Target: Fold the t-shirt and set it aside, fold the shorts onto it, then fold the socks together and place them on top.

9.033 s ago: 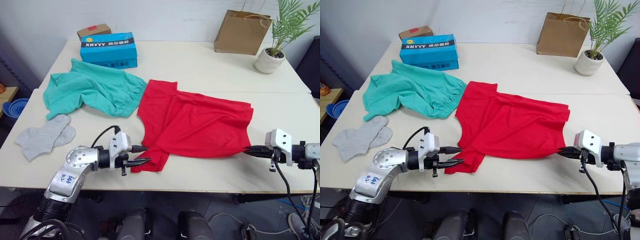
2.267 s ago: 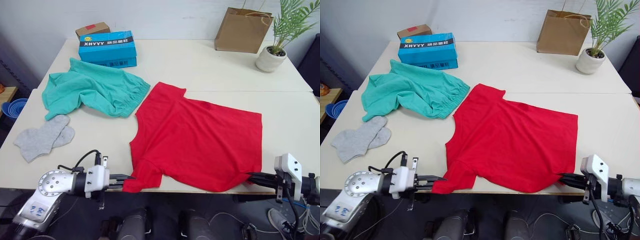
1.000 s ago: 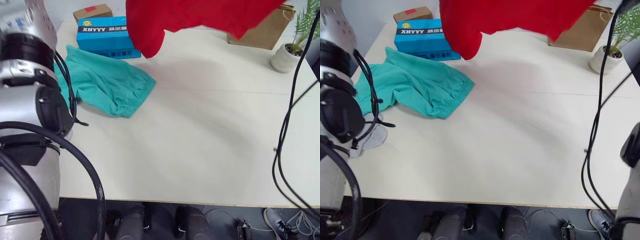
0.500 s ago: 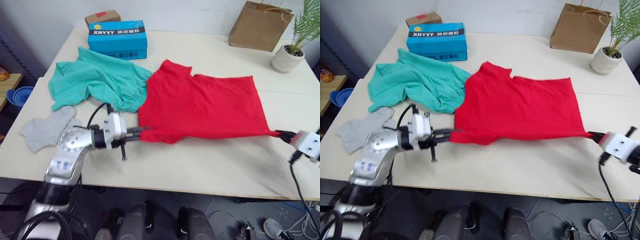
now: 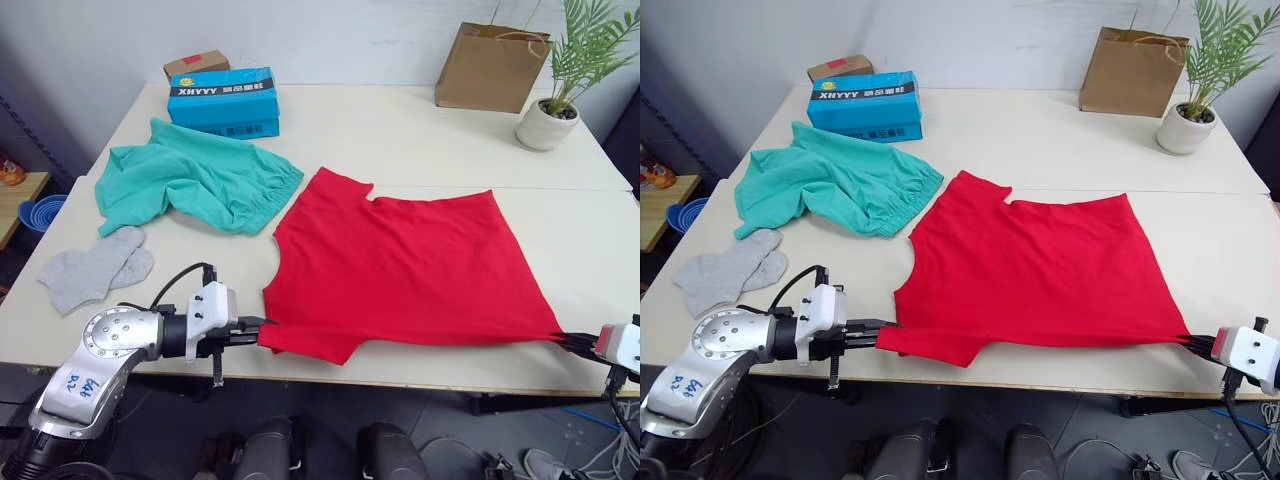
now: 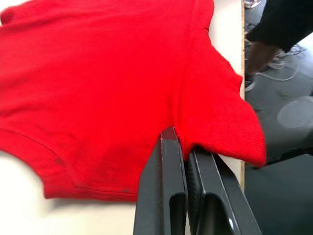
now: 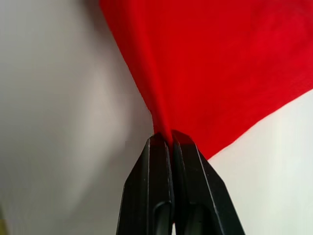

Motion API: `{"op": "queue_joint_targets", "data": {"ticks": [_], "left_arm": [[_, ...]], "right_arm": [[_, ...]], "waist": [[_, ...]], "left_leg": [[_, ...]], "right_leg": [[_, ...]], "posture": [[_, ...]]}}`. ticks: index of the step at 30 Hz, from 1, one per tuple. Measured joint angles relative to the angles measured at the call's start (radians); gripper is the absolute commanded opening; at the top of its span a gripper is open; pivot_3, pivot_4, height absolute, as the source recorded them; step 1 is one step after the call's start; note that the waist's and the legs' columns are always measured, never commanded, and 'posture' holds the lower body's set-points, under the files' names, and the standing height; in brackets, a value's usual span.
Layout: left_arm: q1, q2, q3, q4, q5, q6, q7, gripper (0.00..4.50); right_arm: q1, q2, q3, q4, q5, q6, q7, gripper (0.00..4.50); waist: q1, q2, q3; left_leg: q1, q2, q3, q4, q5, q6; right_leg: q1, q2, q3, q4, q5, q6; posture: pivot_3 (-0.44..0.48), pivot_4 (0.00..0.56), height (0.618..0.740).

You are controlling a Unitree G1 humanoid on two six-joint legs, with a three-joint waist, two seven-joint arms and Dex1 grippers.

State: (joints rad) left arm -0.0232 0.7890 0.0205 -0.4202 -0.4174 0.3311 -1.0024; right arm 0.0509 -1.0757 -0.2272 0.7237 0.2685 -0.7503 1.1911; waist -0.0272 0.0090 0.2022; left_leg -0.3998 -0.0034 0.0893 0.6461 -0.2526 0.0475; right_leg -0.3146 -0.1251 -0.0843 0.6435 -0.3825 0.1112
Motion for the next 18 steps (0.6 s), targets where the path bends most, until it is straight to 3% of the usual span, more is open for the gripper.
{"op": "queue_joint_targets", "data": {"ticks": [9,18], "left_arm": [[0.101,0.055,0.013,-0.014,-0.045,0.056,-0.037,0.04],[0.063,0.026,0.095,-0.034,-0.254,0.308,0.039,0.04]], "right_arm": [[0.124,-0.016,-0.023,-0.143,0.064,0.146,0.104,0.0],[0.08,-0.034,-0.029,-0.212,0.074,0.376,0.156,0.0]], "waist": [[0.003,-0.003,0.001],[0.001,-0.003,0.0]], "left_leg": [[0.002,0.0,0.0,0.0,-0.008,0.001],[0.005,0.0,0.001,-0.002,-0.009,0.001]], "right_leg": [[0.006,-0.001,0.001,-0.007,0.0,-0.001],[0.007,-0.001,0.003,-0.008,-0.001,-0.002]], "posture": [[0.0,0.15,0.74],[0.0,0.15,0.74]]}}
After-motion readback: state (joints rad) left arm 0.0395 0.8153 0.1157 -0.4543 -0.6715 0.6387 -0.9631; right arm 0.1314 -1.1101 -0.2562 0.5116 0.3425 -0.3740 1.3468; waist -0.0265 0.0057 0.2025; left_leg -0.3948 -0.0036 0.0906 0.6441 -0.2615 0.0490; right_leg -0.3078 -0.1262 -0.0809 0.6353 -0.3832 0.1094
